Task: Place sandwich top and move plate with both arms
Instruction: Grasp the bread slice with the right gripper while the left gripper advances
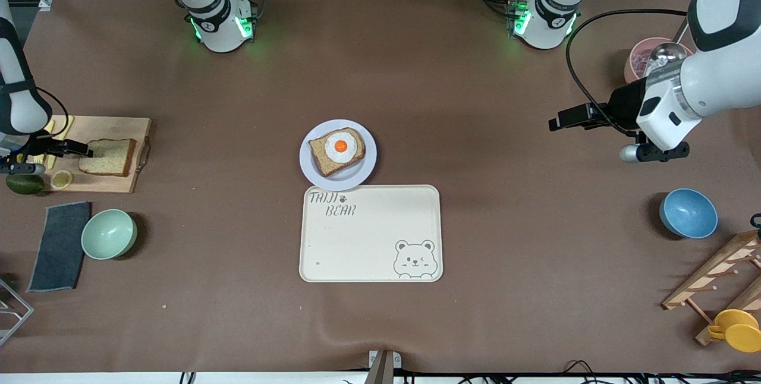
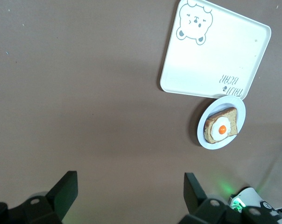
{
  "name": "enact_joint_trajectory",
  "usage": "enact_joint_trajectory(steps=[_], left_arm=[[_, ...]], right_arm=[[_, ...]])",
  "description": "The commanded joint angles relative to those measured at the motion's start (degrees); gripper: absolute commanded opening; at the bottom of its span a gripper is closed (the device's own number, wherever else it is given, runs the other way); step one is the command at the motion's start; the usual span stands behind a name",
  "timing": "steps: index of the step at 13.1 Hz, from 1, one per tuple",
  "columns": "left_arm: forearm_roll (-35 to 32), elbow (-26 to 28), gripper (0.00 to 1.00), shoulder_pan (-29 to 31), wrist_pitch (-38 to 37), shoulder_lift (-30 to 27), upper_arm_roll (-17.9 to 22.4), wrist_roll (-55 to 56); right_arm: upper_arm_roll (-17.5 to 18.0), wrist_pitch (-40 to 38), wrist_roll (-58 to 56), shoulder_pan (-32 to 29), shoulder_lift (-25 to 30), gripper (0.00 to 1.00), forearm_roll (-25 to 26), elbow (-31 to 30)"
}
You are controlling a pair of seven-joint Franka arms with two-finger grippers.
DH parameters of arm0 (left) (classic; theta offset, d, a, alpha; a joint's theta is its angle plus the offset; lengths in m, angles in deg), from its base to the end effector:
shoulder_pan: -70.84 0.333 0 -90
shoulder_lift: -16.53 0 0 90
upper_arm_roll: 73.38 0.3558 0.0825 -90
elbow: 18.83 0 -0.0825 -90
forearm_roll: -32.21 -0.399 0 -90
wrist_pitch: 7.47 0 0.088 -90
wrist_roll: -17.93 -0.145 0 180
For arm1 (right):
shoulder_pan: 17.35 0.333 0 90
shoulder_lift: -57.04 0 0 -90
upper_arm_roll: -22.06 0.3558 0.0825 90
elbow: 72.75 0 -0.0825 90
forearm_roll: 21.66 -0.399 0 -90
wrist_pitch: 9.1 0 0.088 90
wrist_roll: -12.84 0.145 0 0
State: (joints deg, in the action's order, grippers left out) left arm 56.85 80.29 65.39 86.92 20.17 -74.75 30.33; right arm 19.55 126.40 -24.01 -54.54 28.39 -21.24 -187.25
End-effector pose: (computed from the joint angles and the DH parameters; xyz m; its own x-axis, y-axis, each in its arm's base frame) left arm 0.5701 -0.1257 0.5313 0.9651 0.1122 -0.2365 0.1954 -0.9100 0.3658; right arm 0.4741 -0.3938 0.1807 0.9919 -0.0363 -0.1215 -0.0437 -0.9973 -0.0593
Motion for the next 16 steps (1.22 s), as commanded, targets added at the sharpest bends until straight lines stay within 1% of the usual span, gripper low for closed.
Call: enact_joint_trajectory(steps=[1,4,7,9,10,11,13,14,16], left_arm=[[1.5,0.8,1.0,0.0,1.8,-0.4,-0.2,-2.9],[4.8,1.9,1.0,0.4,2.0,-0.3,-0.2,-4.3],[5.3,2.6,1.0,0.4,2.7,-0.3,-0.2,-4.7],[8.6,3.4,1.0,0.2,3.7,-0.1,-0.2,-6.9],[10.6,3.4,1.0,0.2,3.9,0.5,-0.2,-7.8],[10.9,3.4,1.0,0.2,4.1,0.8,-0.2,-8.6],[11.0,3.5,1.0,-0.3,4.7,1.1,-0.3,-9.5],[11.7,3.9,1.0,-0.3,5.5,1.3,-0.7,-9.9],[16.5,4.8,1.0,-0.2,5.7,2.3,-0.9,-12.5]], right_arm=[[1.2,-1.3,0.2,-1.3,-0.6,1.0,0.4,1.1],[1.3,-2.6,0.2,-1.3,-0.6,1.0,0.3,1.1],[1.3,-3.0,0.1,-1.4,-0.6,1.0,0.3,1.0],[1.3,-3.1,-0.2,-1.7,-0.6,1.0,0.3,1.1],[1.4,-3.1,-0.1,-2.0,-0.6,0.4,0.2,1.1],[1.4,-3.1,0.1,-2.1,-0.6,0.0,-0.9,1.1],[1.4,-4.3,-0.1,-2.1,-0.6,0.0,-3.1,1.1],[1.4,-4.5,-0.1,-2.1,-0.5,0.0,-3.2,1.2],[1.4,-4.5,-0.1,-2.1,-0.4,0.0,-3.2,1.2]])
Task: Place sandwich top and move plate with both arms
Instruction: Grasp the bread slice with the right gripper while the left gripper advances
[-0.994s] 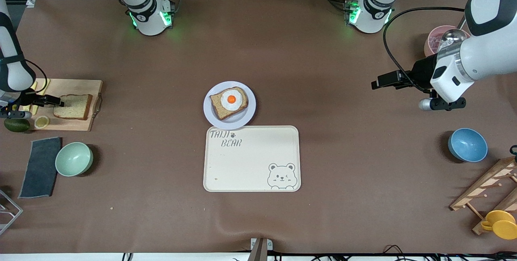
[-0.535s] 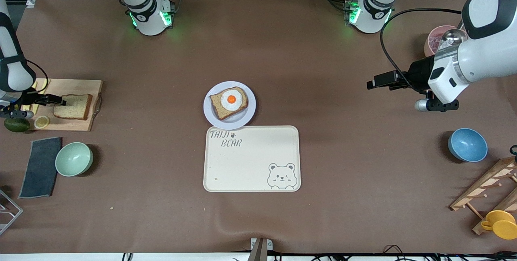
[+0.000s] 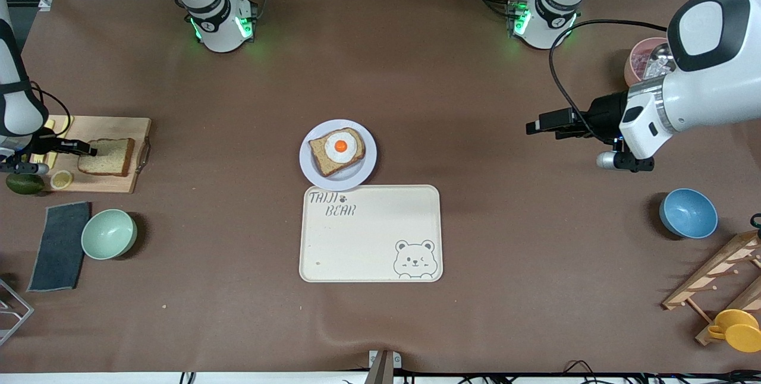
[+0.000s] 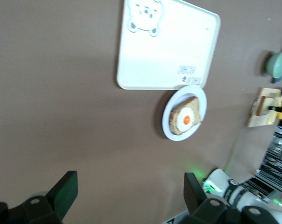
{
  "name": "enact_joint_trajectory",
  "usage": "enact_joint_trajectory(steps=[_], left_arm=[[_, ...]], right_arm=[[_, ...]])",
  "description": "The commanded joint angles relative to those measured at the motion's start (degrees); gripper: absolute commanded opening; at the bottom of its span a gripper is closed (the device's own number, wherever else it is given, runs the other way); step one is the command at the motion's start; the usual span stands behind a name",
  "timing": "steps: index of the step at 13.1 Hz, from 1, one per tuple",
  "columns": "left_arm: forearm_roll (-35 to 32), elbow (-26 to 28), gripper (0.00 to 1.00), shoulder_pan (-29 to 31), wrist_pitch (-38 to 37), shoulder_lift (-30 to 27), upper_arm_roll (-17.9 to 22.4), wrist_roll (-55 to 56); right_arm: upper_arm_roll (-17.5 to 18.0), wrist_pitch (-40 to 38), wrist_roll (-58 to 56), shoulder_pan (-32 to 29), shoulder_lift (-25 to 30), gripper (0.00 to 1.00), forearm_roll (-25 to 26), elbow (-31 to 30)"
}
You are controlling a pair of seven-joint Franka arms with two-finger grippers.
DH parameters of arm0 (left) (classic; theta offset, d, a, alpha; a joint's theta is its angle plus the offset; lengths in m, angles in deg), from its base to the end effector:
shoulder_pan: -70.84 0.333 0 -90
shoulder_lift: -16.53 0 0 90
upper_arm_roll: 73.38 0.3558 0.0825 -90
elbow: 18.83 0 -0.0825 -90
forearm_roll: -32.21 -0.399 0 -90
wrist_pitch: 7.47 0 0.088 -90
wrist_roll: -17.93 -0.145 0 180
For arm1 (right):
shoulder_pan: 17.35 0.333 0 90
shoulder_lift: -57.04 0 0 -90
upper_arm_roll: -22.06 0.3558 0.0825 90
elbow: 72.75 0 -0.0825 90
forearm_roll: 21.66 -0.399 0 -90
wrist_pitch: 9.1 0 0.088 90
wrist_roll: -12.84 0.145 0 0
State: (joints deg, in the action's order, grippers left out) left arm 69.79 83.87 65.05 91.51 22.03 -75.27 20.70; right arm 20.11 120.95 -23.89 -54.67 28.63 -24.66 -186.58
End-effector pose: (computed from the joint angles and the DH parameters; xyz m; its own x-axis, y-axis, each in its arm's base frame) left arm 0.5773 -0.1569 0.5016 0.9757 0.0025 -0.2191 0.1305 -0.8098 0.5719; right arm 0.4717 -0.3819 0.1816 0.9849 -0.0676 -0.1595 -0.0902 -0.9862 -0.1389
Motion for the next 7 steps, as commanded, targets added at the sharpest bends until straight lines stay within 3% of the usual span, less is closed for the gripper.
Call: enact_joint_trajectory(steps=[1,7], left_arm=[[4.1,1.5,1.0,0.2,1.1,0.5,-0.4,-3.7],[6.8,2.8,1.0,0.2,2.4,3.1,-0.5,-12.9]], right_arm=[[0.8,0.9,-0.3,-1.9,-0.5,0.0,0.2,0.5],[1.1,-12.0,-0.7,-1.1,0.5,0.0,0.2,7.3]])
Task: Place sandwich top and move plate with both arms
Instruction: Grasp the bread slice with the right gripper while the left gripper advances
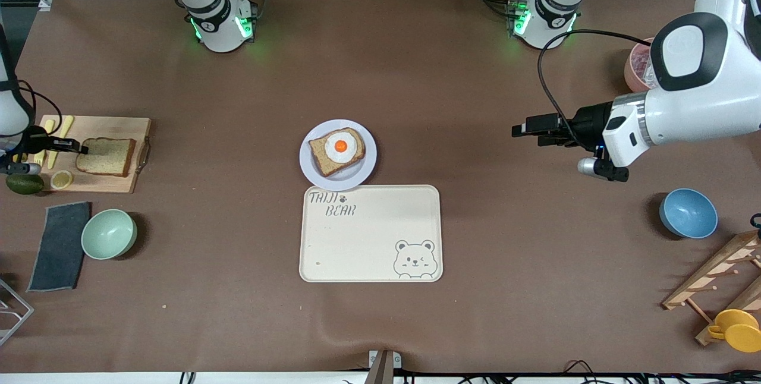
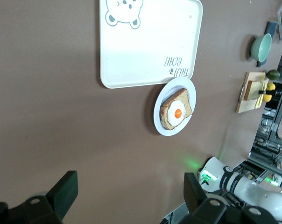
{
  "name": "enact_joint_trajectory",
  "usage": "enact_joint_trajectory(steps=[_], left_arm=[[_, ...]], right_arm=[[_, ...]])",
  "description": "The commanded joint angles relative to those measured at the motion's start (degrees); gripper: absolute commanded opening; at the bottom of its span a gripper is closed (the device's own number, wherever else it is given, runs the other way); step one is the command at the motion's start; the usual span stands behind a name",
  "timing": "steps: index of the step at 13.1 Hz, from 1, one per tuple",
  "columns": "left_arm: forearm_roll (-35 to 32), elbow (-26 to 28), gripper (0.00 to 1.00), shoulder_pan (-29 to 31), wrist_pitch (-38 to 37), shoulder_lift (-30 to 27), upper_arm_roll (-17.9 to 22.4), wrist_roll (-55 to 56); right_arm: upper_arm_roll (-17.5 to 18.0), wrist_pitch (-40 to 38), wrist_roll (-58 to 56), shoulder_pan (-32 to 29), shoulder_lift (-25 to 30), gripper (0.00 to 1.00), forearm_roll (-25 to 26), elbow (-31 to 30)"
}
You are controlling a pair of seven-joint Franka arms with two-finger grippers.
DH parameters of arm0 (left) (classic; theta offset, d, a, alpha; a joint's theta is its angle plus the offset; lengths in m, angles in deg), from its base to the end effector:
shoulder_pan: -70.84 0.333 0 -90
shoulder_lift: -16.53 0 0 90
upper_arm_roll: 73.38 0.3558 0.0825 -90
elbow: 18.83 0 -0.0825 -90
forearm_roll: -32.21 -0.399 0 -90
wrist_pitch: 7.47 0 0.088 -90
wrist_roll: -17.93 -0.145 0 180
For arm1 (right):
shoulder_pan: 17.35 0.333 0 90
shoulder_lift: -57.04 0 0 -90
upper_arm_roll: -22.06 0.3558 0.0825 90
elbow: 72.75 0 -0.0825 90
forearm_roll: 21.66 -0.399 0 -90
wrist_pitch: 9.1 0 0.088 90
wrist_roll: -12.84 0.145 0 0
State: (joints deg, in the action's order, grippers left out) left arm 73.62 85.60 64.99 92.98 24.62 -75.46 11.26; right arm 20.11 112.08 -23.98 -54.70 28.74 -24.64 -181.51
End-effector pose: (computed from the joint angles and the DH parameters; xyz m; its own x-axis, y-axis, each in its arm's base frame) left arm 0.5826 -0.1648 0.4666 0.9784 -0.1045 -0.1784 0.0347 -0.7677 0.6399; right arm 0.4816 -0.3883 0.2079 0.9768 -0.0540 -0.2073 -0.0922 -0.9795 -0.1793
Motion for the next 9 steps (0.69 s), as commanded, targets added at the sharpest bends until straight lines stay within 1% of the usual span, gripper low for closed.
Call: enact_joint_trajectory(steps=[1,3,5,6,7,9], left_arm=[[4.4,1.3,1.0,0.1,1.3,0.9,-0.3,-3.8],[5.1,1.4,1.0,-0.9,3.2,1.2,-1.1,-3.8],[6.4,3.0,1.0,-1.4,6.8,1.2,-1.6,-4.4],[7.9,3.1,1.0,-1.3,7.0,1.7,-2.0,-5.5],[8.9,2.9,1.0,-1.4,7.6,2.5,-2.3,-6.0],[11.7,3.0,1.0,-1.4,10.3,3.7,-4.2,-6.1]], right_arm=[[1.2,-3.4,-0.6,-0.8,1.2,0.0,0.2,2.2],[1.2,-5.7,-2.6,-0.4,3.0,0.0,0.2,2.2],[2.9,-9.9,-3.3,-0.4,6.0,0.0,0.2,2.2],[4.1,-11.6,-3.3,-0.4,7.5,0.0,0.2,2.2],[6.1,-14.2,-3.3,-0.4,8.5,0.0,-1.0,2.2],[9.4,-19.5,-3.6,-0.2,10.5,0.0,-7.5,2.4]])
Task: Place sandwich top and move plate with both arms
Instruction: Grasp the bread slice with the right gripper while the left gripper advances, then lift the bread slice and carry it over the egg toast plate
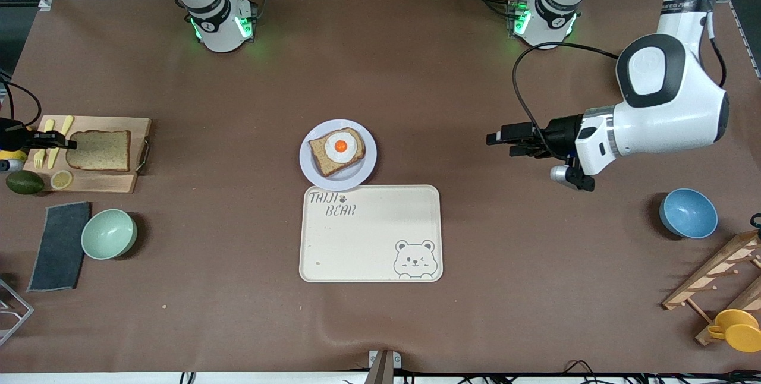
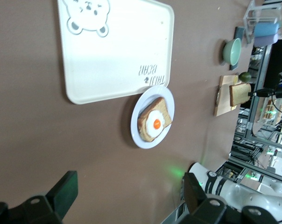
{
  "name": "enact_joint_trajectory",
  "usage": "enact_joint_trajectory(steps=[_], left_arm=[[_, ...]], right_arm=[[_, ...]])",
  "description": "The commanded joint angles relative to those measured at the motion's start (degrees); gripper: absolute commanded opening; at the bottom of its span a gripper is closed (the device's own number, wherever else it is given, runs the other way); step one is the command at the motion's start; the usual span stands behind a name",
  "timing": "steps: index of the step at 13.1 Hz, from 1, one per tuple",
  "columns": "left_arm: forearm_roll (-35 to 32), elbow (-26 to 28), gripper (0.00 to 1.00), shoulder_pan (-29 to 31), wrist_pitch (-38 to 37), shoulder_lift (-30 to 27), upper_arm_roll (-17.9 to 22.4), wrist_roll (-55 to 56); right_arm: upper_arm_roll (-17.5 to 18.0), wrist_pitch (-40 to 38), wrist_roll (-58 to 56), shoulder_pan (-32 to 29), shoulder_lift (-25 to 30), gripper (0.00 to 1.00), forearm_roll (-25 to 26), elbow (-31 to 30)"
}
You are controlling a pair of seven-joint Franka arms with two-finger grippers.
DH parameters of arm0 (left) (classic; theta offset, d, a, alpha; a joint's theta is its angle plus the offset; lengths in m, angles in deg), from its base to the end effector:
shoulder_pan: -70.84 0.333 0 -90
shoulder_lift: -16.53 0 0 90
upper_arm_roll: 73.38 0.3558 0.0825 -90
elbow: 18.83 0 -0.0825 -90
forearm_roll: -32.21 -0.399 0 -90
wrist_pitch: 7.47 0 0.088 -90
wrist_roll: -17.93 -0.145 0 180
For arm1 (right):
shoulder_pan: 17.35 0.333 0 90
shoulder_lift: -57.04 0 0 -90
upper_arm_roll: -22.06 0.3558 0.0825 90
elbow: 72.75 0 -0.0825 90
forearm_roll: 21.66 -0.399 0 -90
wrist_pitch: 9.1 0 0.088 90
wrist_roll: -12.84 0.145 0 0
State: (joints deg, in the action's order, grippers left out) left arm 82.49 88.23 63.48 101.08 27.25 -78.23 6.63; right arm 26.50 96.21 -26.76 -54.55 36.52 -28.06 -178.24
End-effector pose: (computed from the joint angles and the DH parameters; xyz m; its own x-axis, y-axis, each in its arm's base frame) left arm 0.5895 -0.2112 0.4337 0.9875 -0.0968 -0.1247 0.0251 -0.6837 0.7293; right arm 0.5145 -0.3182 0.3043 0.9749 0.1012 -0.1985 0.0340 -0.9481 -0.3163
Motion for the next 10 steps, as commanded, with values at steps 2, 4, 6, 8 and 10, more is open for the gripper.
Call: enact_joint_trajectory(steps=[2,4,6,8,10], left_arm=[[4.1,0.4,1.0,0.3,2.1,2.1,-1.7,-1.4],[4.5,0.4,1.0,-0.5,2.4,3.0,-2.0,-1.4],[4.6,0.5,1.0,-0.7,2.5,3.8,-2.2,-1.4],[4.6,0.7,1.0,-0.8,2.5,5.1,-2.1,-1.4],[4.7,1.0,1.0,-0.6,2.6,5.9,-2.2,-1.4]], right_arm=[[8.3,-4.2,-0.5,0.1,2.7,0.0,-6.4,-0.6],[13.6,-3.8,2.0,1.2,2.6,0.0,-9.4,-0.6],[14.7,-2.9,8.5,6.9,2.5,0.0,-10.0,-0.6],[14.6,-1.2,12.1,14.9,2.4,0.0,-11.0,-1.0],[14.6,0.0,14.7,21.1,1.5,0.0,-14.2,-1.6]])
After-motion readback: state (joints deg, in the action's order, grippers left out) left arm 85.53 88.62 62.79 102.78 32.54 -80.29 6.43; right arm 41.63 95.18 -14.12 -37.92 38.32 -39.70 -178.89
